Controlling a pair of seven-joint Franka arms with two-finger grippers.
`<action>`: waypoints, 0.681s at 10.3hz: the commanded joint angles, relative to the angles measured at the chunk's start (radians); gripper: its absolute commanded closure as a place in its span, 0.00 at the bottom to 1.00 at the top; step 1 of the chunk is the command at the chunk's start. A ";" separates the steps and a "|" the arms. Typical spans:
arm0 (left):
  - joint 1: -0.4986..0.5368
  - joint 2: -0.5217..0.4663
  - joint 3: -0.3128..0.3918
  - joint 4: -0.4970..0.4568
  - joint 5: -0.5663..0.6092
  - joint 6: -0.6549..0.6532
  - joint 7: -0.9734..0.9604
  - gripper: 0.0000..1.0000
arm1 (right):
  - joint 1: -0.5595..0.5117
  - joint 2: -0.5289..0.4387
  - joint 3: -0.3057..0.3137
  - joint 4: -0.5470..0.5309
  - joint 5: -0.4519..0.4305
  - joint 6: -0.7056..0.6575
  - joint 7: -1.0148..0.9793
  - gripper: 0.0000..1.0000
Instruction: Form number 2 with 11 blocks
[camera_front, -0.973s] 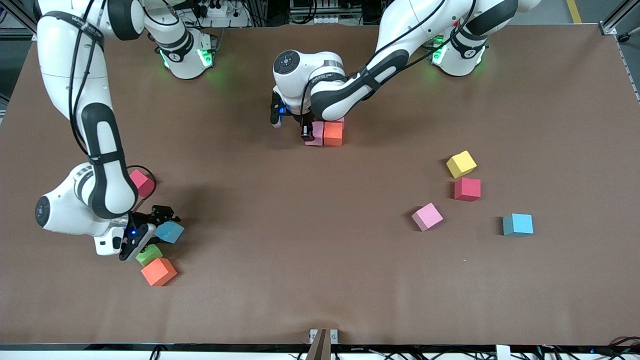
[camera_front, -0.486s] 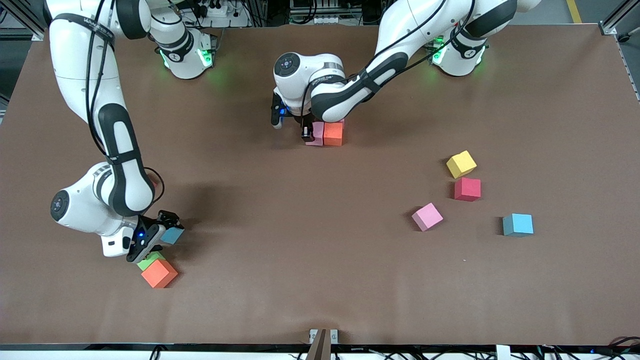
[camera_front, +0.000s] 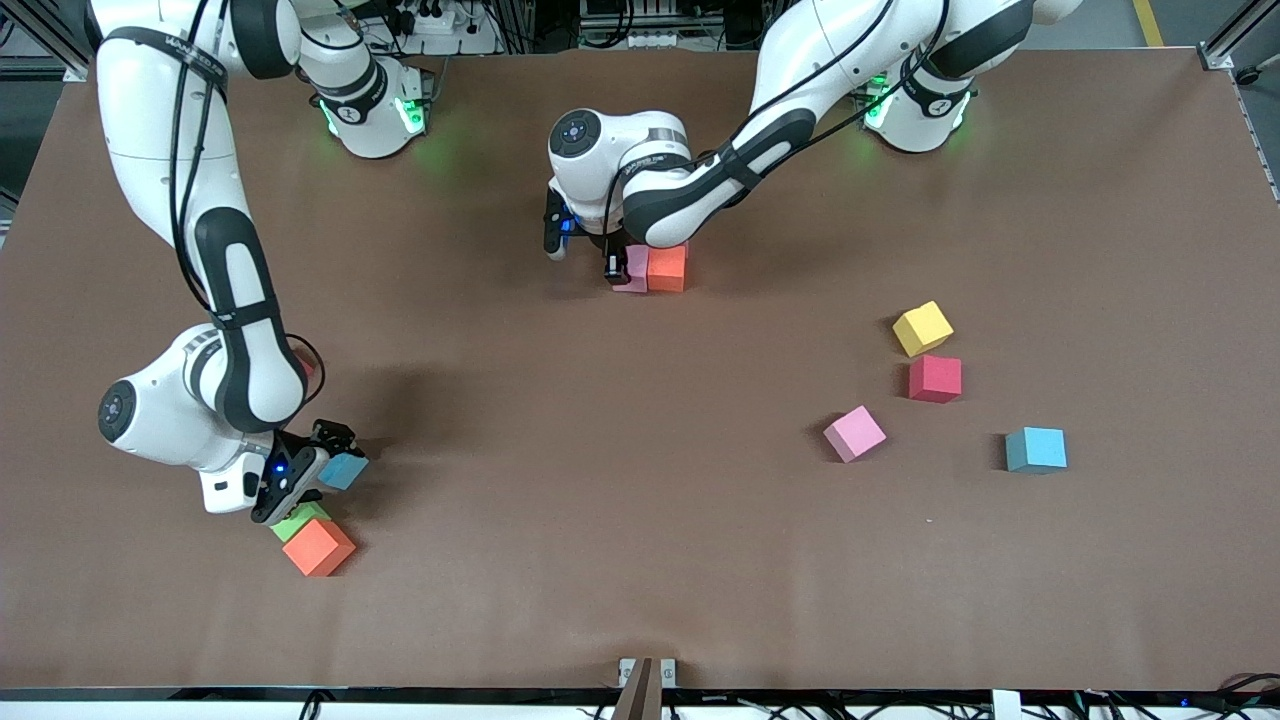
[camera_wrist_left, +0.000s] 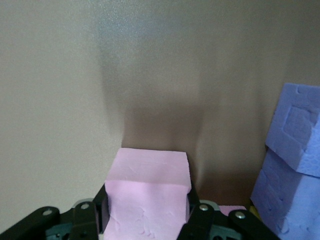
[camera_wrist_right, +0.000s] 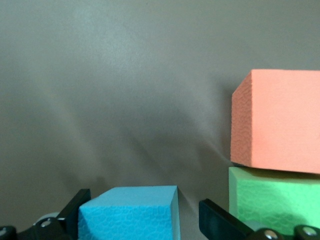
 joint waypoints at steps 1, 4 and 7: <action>-0.005 0.003 0.005 0.015 0.002 0.006 -0.002 0.81 | -0.024 -0.003 0.000 -0.013 -0.018 -0.066 -0.025 0.00; -0.010 0.005 0.005 0.017 -0.016 0.006 -0.007 0.00 | -0.024 -0.001 0.000 -0.015 -0.022 -0.068 -0.026 0.17; -0.001 0.000 0.005 0.015 -0.021 0.006 0.000 0.00 | -0.019 -0.003 0.002 -0.007 -0.021 -0.071 -0.011 0.79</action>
